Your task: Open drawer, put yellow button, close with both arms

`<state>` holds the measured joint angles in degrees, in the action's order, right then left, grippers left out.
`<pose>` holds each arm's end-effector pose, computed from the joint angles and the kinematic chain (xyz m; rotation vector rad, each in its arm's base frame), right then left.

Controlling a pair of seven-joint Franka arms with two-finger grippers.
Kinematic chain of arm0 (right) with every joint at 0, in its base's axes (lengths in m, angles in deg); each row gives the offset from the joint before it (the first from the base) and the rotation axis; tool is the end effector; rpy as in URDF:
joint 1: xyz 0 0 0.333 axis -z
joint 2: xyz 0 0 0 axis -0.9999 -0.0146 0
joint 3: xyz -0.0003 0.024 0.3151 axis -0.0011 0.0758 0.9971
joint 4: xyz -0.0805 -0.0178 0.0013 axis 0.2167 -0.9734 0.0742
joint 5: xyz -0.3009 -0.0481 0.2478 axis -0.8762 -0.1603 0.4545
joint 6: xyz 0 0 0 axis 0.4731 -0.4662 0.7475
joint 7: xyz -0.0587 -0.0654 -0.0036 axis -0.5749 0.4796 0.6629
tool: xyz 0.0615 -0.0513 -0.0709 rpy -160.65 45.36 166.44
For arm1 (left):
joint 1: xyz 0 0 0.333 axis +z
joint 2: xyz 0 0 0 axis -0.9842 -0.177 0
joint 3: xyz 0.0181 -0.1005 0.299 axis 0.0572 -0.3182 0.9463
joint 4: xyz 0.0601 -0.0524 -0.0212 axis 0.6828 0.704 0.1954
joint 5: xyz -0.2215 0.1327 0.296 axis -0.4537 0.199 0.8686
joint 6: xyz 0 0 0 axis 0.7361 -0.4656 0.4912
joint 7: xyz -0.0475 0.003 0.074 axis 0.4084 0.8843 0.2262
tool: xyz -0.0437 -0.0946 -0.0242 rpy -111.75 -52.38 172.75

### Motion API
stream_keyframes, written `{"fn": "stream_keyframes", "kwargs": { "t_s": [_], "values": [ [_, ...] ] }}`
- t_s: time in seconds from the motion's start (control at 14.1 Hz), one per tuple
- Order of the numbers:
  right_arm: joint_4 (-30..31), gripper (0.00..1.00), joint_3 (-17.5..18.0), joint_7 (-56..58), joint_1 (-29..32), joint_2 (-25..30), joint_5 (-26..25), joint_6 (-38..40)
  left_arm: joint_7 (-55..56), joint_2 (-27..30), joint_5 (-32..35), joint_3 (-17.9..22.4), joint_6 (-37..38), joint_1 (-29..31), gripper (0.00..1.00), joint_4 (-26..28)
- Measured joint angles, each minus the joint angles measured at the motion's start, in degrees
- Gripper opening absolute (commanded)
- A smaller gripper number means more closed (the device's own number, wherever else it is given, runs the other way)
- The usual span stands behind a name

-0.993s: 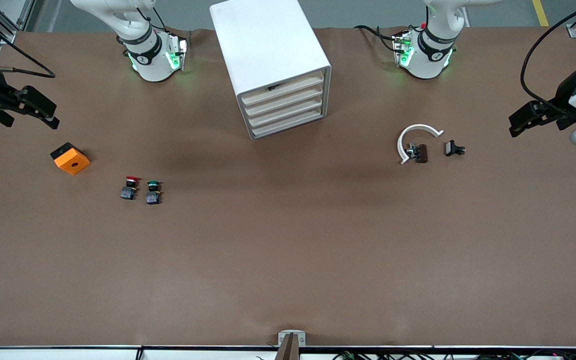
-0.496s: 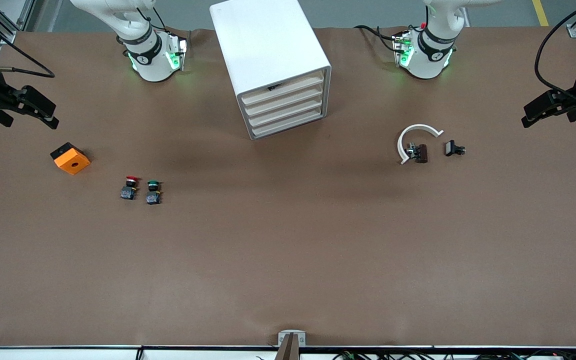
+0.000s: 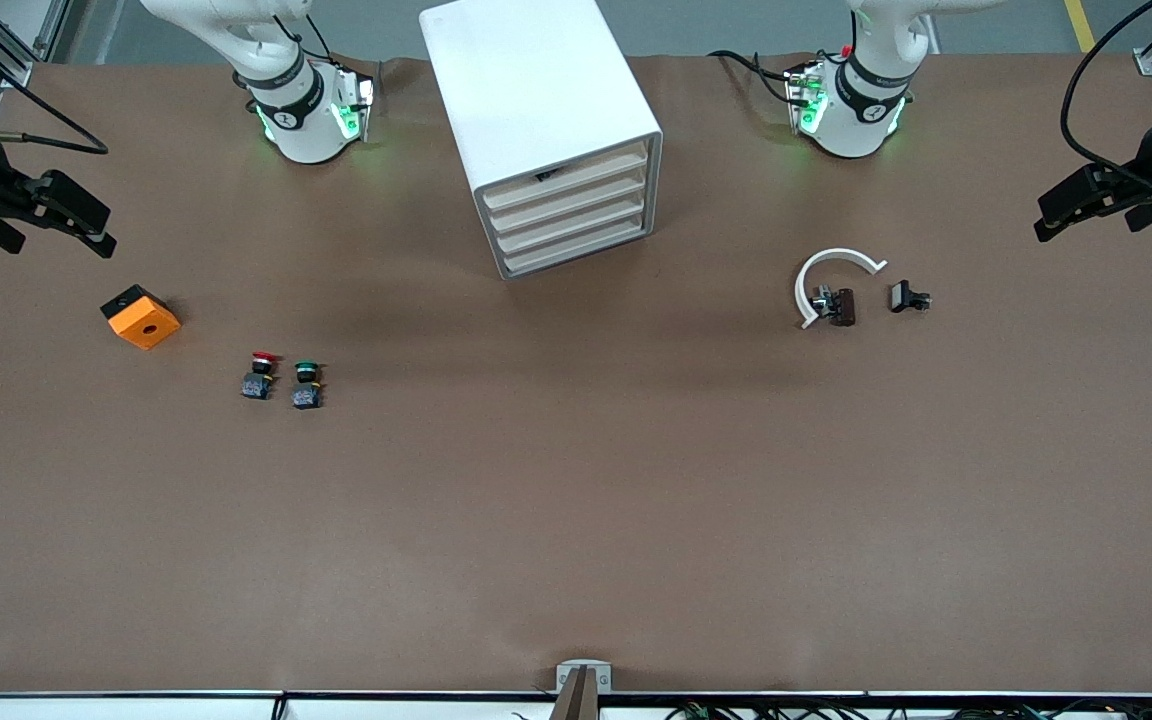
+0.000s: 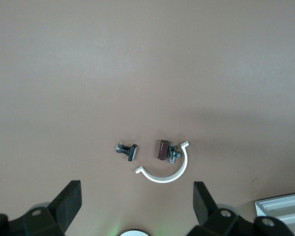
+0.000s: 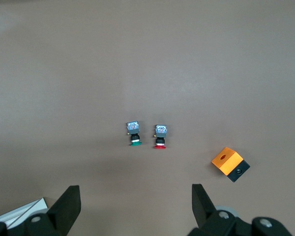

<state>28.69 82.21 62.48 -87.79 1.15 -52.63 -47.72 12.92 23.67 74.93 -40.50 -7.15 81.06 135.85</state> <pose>0.5256 0.0245 0.6576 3.1306 -0.1023 0.1110 0.5212 -0.0188 0.6399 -3.1189 -0.1526 0.0469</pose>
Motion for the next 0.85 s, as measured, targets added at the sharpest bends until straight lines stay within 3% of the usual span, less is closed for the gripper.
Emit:
{"fn": "stream_keyframes", "kwargs": {
  "t_s": [0.85],
  "values": [
    [-0.02, 1.00, -0.05, 0.00, 0.05, -0.37, -0.44, -2.36, -0.35, 0.03, -0.03, -2.41, 0.00, -0.42, 1.00, 0.02]
  ]
}}
